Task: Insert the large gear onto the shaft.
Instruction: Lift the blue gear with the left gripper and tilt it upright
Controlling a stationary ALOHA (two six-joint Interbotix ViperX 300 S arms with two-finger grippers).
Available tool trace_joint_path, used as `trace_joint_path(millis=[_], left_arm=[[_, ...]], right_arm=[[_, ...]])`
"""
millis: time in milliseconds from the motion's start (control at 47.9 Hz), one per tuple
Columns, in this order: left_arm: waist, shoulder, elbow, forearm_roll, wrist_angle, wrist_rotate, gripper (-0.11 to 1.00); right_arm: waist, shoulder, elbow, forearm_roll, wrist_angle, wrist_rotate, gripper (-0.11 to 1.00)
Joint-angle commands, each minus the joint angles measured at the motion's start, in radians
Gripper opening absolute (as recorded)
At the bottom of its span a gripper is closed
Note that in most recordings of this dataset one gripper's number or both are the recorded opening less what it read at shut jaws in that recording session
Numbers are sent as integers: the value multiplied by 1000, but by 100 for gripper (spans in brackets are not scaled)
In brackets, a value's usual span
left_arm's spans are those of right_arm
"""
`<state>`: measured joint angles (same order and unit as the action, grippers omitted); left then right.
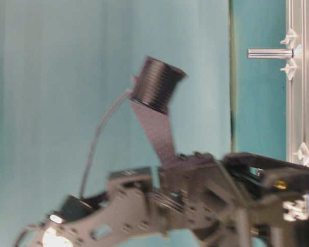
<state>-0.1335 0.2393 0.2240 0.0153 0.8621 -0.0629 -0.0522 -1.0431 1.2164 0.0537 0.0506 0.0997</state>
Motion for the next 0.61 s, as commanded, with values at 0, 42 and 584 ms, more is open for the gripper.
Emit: trace_joint_path(millis=[0,42,584], left_arm=[[-2,-40,-61,0,11,6,77],[-2,-37,-77,0,14,11,77],[60,-40,-305,0,193,112,77]], right_arm=[[-9,6,-9,-2,-11,8,8],[-11,5,-9,-2,-11,8,8],[-32,-6,0,-2,-12,8,8]])
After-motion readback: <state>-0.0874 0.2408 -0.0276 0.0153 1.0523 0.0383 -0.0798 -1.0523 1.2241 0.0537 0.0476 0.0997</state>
